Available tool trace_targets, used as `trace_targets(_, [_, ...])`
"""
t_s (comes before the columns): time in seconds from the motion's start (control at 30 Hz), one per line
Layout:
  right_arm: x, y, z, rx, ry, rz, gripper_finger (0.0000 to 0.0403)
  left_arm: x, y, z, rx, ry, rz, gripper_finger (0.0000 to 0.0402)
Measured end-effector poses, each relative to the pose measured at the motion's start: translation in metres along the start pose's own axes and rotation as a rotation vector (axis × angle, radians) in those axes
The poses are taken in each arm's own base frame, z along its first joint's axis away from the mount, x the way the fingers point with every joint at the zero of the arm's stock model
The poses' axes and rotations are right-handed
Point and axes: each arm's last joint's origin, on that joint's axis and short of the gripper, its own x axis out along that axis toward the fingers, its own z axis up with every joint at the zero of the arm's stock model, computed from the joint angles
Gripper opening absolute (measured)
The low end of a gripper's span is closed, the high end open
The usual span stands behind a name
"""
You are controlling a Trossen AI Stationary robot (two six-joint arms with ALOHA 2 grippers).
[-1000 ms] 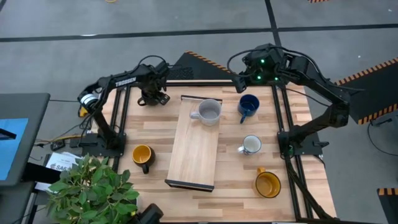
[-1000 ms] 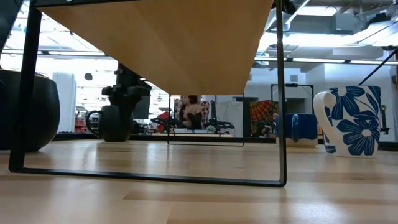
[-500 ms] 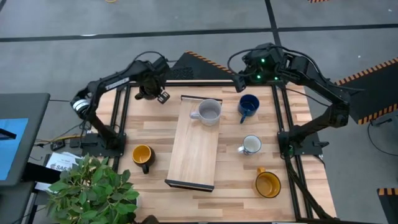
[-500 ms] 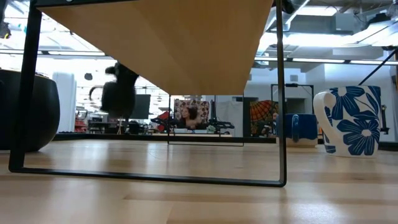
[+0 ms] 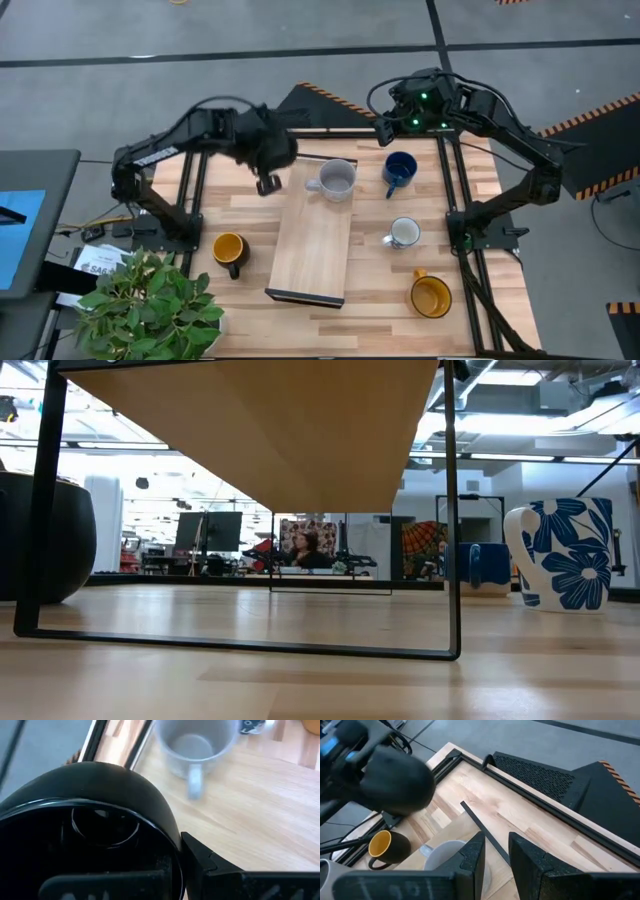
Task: Place coffee mugs
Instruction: Put the black mug on the shelf
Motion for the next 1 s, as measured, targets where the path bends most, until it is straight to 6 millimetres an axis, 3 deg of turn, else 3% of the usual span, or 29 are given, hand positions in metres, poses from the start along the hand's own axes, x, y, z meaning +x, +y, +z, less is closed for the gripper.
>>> trace_targets(0.2, [0.000,0.000,0.000,0.000,0.000,0.001,0.0113,0.005,-0.015,0.004,-0.009,-0.013,0.054,0.0001])
trace_targets(0.43, [0.000,0.002,-0.001,-0.004,0.004,0.007,0.0113,0.048,-0.023,0.013,0.040,0.083,0.027,0.0001])
trace_targets(0.67, [-0.001,0.005,-0.003,-0.012,0.011,0.017,0.0113,0.069,-0.027,0.014,0.081,0.144,-0.042,0.0005])
trace_targets(1.0, [-0.001,0.006,-0.004,-0.008,0.016,0.019,0.0113,0.072,-0.028,0.012,0.058,0.177,-0.135,0.0004])
